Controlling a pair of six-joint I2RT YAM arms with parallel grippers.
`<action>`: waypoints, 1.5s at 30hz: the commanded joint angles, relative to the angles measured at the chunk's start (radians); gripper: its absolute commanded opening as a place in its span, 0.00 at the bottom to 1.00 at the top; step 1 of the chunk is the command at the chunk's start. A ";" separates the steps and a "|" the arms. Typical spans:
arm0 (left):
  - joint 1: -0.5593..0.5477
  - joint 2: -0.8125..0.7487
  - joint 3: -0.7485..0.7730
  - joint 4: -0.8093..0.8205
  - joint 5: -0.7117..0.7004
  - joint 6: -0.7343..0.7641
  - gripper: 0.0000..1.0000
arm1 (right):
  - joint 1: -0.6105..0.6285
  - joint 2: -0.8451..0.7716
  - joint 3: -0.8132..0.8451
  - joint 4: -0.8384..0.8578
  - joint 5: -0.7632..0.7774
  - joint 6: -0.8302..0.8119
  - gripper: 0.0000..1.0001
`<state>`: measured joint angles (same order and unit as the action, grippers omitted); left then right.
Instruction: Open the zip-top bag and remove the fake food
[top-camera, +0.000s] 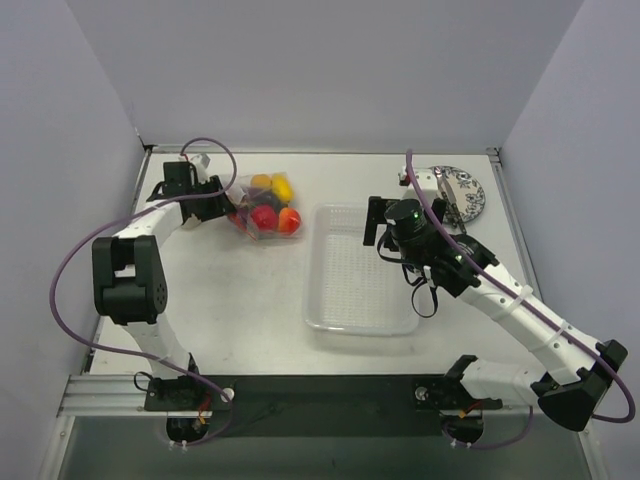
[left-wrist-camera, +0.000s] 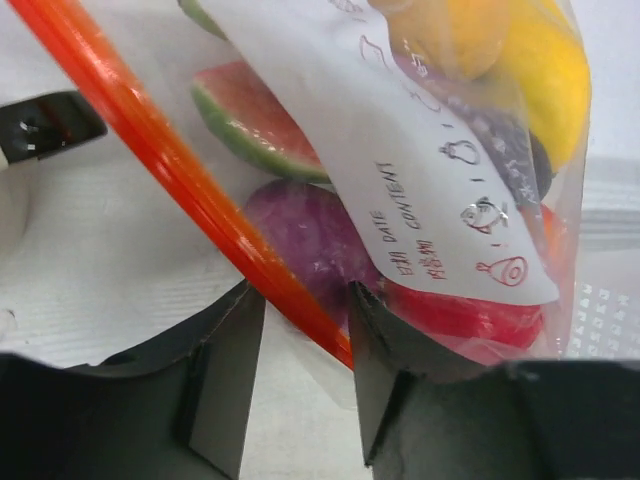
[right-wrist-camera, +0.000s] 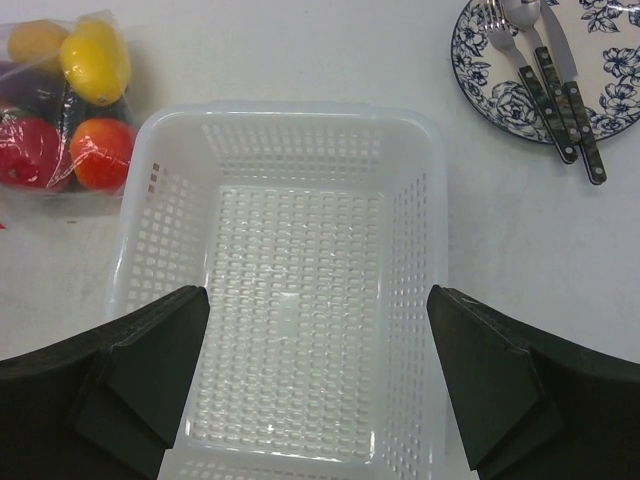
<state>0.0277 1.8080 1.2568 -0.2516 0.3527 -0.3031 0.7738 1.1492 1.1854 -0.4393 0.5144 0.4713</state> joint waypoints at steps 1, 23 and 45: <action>-0.003 0.016 0.058 0.090 0.035 -0.047 0.36 | 0.004 -0.008 0.003 -0.026 0.001 0.006 0.99; 0.018 -0.297 0.452 -0.842 0.523 0.747 0.00 | 0.016 0.076 0.060 0.074 -0.140 -0.046 0.95; 0.044 -0.664 0.273 -1.322 0.491 1.616 0.07 | -0.215 0.243 -0.372 1.403 -1.201 -0.156 1.00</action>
<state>0.0731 1.2217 1.5776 -1.3437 0.8074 1.1397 0.6914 1.3159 0.8383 0.4992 -0.3851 0.1776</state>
